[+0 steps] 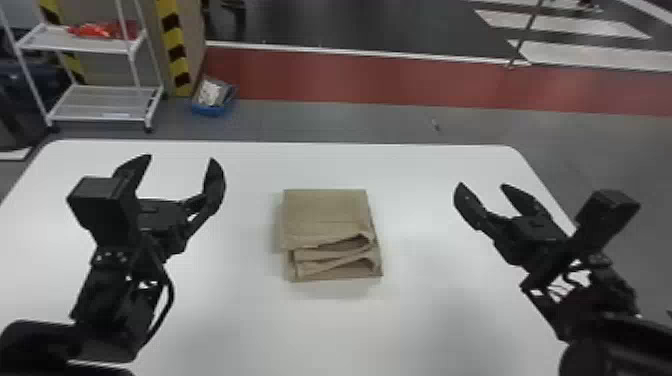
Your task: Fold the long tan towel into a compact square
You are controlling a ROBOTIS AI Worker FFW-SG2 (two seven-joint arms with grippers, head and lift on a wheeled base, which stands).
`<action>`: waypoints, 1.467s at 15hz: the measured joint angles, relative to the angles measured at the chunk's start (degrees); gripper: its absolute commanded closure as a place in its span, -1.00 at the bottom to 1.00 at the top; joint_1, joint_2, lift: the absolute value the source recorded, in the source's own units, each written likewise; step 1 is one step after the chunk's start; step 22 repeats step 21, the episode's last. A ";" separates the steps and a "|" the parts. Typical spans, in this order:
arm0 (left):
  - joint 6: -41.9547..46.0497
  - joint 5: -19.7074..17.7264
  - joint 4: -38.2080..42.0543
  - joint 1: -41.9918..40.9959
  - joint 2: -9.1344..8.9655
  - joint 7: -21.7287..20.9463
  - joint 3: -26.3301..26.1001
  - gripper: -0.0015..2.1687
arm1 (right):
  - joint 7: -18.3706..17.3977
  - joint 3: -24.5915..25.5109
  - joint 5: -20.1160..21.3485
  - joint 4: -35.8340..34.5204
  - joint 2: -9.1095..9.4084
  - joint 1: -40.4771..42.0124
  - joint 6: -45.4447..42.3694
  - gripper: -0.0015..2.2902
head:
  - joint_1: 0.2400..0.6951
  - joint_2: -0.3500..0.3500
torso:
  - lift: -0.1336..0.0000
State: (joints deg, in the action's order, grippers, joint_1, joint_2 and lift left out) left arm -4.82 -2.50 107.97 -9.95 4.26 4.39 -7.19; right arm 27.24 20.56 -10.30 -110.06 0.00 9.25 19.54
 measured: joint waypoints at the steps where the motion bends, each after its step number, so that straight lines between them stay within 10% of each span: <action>1: 0.08 0.33 0.13 -0.25 -0.03 0.66 -0.05 -0.90 | 0.11 -0.48 0.04 -0.53 0.00 0.39 -0.05 -0.93 | 1.00 -0.39 | -0.86; 22: 2.87 -0.13 0.13 -0.43 0.13 1.06 -0.72 -0.91 | -1.62 -1.76 0.78 -4.01 0.00 2.41 -0.78 -0.93 | 0.96 -0.38 | -0.86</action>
